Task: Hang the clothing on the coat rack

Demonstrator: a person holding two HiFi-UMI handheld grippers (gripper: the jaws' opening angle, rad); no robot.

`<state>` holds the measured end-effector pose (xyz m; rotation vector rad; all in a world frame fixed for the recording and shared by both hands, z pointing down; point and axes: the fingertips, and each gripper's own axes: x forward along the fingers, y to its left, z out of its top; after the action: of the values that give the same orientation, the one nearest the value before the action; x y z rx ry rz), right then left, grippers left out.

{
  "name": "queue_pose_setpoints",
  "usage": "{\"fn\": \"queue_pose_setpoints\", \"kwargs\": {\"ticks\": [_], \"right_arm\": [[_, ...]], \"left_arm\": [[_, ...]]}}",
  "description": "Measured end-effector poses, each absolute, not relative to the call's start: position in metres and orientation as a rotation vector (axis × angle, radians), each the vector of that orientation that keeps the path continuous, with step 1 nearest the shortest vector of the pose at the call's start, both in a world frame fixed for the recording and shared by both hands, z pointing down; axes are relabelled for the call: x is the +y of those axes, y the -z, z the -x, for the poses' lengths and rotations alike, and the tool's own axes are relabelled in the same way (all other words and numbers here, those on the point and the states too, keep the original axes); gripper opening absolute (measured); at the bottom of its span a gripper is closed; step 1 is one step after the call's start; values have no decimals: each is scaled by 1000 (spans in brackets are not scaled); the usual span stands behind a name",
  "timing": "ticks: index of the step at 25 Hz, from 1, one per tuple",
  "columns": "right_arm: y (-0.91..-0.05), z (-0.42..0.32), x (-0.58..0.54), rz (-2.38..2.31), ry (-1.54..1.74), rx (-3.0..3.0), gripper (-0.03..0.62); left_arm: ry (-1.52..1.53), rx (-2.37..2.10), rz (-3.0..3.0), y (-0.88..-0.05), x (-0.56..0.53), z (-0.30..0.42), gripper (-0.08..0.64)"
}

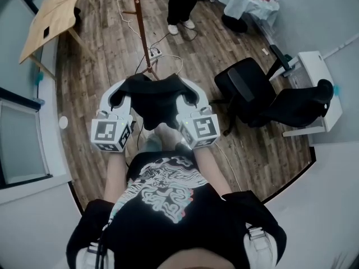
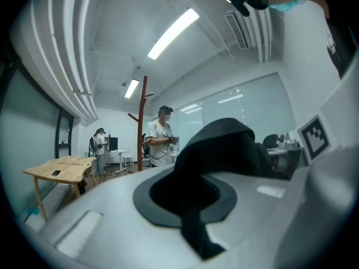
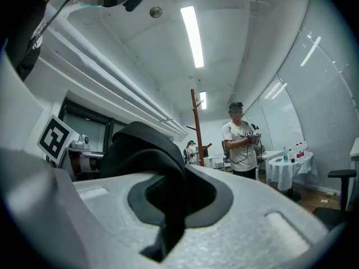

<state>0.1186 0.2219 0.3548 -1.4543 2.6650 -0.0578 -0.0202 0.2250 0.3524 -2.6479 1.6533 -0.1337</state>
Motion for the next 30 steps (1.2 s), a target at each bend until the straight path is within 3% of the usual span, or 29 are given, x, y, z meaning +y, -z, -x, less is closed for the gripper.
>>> {"fn": "queue_pose_setpoints", "kwargs": {"ticks": [30], "right_arm": [[-372, -88, 67, 1584, 102, 2651, 14]], "left_arm": [[91, 1717, 2704, -373, 59, 74, 2]]}}
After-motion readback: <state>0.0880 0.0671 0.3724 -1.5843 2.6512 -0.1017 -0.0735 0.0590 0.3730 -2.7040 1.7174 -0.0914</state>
